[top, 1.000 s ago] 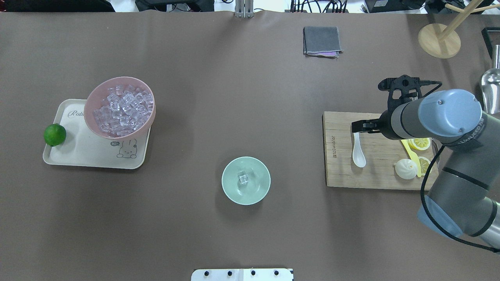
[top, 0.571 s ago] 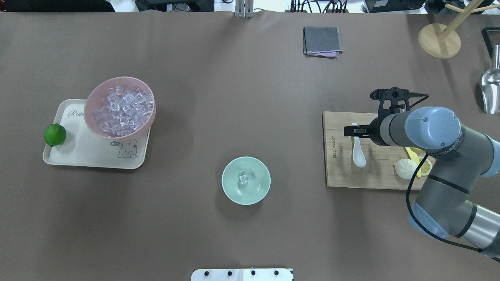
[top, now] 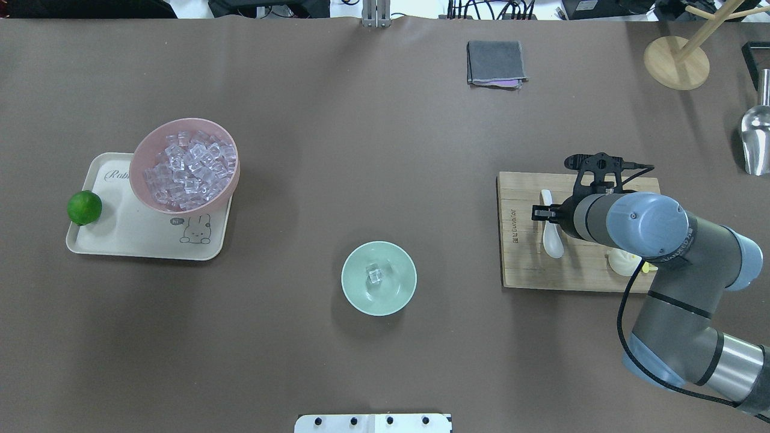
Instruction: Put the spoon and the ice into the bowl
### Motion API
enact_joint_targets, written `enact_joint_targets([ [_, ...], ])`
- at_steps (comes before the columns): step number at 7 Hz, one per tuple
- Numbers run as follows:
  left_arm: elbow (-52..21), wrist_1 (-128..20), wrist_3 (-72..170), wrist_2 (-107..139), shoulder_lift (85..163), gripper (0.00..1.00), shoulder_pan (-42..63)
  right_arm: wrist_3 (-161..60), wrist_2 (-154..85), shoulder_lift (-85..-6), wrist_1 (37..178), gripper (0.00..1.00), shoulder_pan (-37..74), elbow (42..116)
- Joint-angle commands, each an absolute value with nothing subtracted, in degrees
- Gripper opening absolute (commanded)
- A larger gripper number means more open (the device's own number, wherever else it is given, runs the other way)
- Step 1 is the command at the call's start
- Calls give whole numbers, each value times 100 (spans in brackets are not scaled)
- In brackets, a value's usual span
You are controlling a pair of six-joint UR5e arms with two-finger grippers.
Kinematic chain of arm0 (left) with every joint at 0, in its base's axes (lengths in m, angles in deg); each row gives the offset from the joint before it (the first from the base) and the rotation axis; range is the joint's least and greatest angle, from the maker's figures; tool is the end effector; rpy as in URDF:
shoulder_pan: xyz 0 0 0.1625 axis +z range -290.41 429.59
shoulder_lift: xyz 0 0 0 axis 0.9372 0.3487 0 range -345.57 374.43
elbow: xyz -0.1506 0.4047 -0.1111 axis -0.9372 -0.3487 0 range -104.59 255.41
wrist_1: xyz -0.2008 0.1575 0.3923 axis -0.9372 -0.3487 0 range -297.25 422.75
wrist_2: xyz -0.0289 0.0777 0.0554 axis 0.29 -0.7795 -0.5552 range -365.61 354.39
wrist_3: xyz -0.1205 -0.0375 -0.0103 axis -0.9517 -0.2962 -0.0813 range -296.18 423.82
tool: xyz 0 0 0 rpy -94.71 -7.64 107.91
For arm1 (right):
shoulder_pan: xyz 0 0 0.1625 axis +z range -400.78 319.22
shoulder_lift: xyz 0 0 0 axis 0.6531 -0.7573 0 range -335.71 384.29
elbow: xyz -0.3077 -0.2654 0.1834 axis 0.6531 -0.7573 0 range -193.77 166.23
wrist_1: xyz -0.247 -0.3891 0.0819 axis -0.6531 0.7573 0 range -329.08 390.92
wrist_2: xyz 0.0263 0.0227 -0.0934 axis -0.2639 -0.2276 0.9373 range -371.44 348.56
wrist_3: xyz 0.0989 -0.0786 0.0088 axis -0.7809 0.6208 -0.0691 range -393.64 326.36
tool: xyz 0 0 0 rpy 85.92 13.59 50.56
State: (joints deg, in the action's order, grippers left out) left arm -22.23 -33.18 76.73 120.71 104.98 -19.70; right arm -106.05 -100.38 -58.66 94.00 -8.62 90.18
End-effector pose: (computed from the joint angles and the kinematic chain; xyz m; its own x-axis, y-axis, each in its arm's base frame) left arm -0.0512 -0.5706 0.6190 0.7808 0.3673 -0.5054 -0.1915 0.9107 0.3660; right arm -0.4648 -0.4525 0.4550 0.7053 0.0863 0.7037 -0.3467 0.9078 0.2361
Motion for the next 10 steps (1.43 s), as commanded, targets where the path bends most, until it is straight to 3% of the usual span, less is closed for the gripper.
enact_joint_targets([
  [1,-2224,-3454,7648,12069,10408,99,-1970,-10694,-9925,-5877,9402,39,-948,9020],
  [3,-2215,-3463,7656,12069,10399,99,-1970,-10852,-9881,-5859,9402,27,-992,9012],
  [5,-2215,-3463,7656,12069,10408,99,-1970,-10984,-9881,-5807,9402,0,-1001,9046],
  [7,-2258,-3463,7630,12086,10408,99,-1970,-11551,-9907,-5527,9699,0,-1019,9361],
  [10,-2241,-3463,7586,12086,10408,99,-1988,-13307,-9261,-4256,11751,0,-1656,9759],
])
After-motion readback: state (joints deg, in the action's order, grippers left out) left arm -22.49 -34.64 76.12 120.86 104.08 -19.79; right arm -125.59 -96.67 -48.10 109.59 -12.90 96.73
